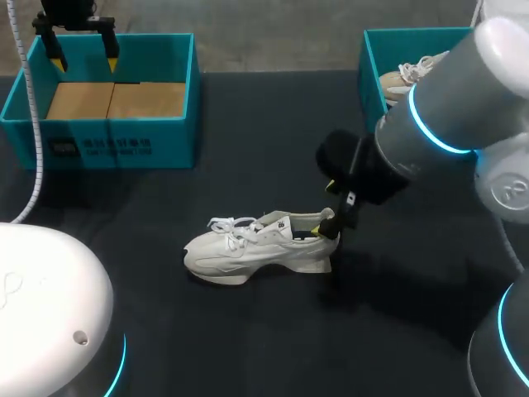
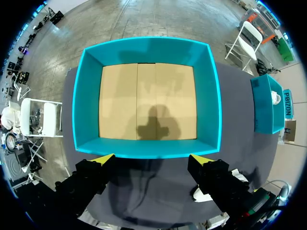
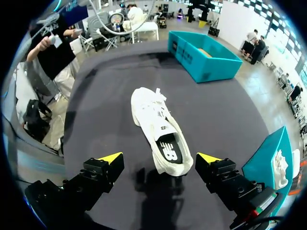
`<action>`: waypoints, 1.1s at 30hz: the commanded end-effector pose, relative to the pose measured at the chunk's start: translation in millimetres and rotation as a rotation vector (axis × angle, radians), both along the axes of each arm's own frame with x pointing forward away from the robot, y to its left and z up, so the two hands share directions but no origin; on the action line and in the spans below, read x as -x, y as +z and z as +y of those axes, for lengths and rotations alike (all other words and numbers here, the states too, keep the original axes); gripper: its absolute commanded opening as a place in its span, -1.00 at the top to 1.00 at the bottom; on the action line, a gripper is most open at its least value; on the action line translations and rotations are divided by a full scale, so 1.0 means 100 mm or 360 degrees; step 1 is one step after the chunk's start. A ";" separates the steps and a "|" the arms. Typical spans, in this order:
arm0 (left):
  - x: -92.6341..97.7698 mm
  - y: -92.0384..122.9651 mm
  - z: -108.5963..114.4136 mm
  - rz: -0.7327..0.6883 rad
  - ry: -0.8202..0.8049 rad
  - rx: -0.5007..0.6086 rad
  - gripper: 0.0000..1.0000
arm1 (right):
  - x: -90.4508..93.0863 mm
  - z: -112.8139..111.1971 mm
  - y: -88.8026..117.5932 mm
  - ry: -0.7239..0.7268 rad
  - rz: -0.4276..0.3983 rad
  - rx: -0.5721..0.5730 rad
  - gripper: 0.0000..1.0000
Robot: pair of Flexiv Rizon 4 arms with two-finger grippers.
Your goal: Take the shoe out of the shoebox, open the shoe tongue, remove and reinsert the insole, then place the shoe into the shoebox
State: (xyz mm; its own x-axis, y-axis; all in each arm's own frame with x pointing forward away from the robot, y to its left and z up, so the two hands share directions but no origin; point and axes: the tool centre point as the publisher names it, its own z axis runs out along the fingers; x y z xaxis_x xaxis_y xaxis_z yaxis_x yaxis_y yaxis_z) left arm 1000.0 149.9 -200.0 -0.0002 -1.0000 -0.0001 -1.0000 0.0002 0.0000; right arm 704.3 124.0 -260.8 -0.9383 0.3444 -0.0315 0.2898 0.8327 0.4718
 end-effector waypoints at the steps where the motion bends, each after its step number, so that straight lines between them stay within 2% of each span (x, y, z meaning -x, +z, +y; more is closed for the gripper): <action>1: 0.00 0.00 0.00 0.0000 0.0000 0.0000 -1.00 | 0.03 -0.04 -0.01 0.0002 -0.0020 -0.0051 -1.00; 7: 0.00 0.00 0.00 0.0000 0.0000 0.0000 -1.00 | 0.03 -0.04 -0.01 0.0002 -0.0020 -0.0051 -1.00; 10: 0.00 0.00 0.00 0.0000 0.0000 0.0000 -1.00 | -0.01 -0.17 -0.03 0.0080 -0.0083 -0.0241 -1.00; 12: 0.00 0.00 0.00 0.0000 0.0000 0.0000 -1.00 | -0.07 -0.30 -0.08 0.0127 -0.0099 -0.0267 -1.00; 20: 0.00 0.00 0.00 0.0000 0.0000 0.0000 -1.00 | -0.16 -0.54 -0.10 0.0273 -0.0168 -0.0388 -1.00; 26: 0.00 0.00 0.00 0.0000 0.0000 0.0000 -1.00 | -0.23 -0.69 -0.25 0.0301 -0.0213 -0.0515 -1.00; 33: 0.00 0.00 0.00 0.0000 0.0000 0.0000 -1.00 | -0.28 -0.77 -0.51 0.0429 -0.0185 -0.0566 -1.00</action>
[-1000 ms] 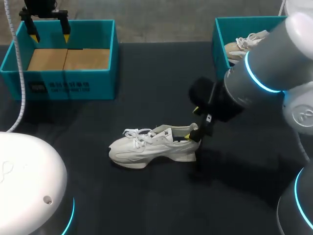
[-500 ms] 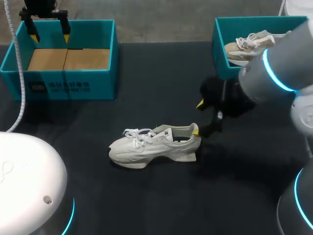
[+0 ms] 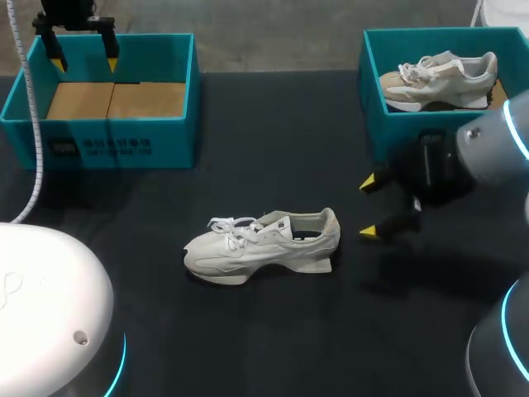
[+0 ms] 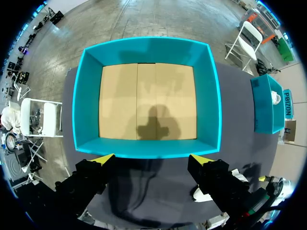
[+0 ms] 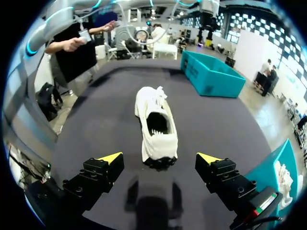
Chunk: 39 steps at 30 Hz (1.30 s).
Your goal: Take the shoe out of the shoebox, open the shoe tongue, remove and reinsert the insole, then place the shoe into the shoebox
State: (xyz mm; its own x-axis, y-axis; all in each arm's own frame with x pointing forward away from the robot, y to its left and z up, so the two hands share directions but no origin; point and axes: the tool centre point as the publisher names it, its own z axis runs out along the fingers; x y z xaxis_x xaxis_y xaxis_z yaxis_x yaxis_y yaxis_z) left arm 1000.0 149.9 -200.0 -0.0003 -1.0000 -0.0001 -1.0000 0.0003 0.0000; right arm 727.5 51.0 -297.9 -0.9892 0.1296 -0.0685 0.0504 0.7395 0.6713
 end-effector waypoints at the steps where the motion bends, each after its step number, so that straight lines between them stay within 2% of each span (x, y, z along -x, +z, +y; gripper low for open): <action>1: 0.00 0.00 0.00 0.0000 0.0000 0.0000 -1.00 | -0.06 -0.04 -0.17 0.0088 -0.0021 -0.0206 -1.00; 11: 0.00 0.00 0.00 0.0000 0.0000 0.0000 -1.00 | -0.16 -0.14 -0.42 0.0124 -0.0097 -0.0311 -1.00; 24: 0.00 0.00 0.00 0.0000 0.0000 0.0000 -1.00 | -0.20 -0.16 -0.60 0.0160 -0.0079 -0.0352 -1.00; 27: 0.00 0.00 0.00 0.0000 0.0000 0.0000 -1.00 | -0.19 -0.11 -0.71 0.0242 -0.0086 -0.0424 -1.00; 33: 0.00 0.00 0.00 0.0000 0.0000 0.0000 -1.00 | -0.16 -0.10 -0.81 0.0264 -0.0092 -0.0463 -1.00; 39: 0.00 0.00 0.00 0.0000 0.0000 0.0000 -1.00 | -0.16 -0.10 -0.81 0.0264 -0.0092 -0.0463 -1.00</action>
State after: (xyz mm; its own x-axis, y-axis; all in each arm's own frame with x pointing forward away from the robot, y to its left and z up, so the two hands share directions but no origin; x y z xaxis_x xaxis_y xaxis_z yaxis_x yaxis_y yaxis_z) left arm 1000.0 149.9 -200.0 -0.0002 -1.0000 -0.0001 -1.0000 0.0002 0.0000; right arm 743.4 39.4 -378.7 -0.9939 -0.0106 -0.1097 -0.0999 0.5075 0.8559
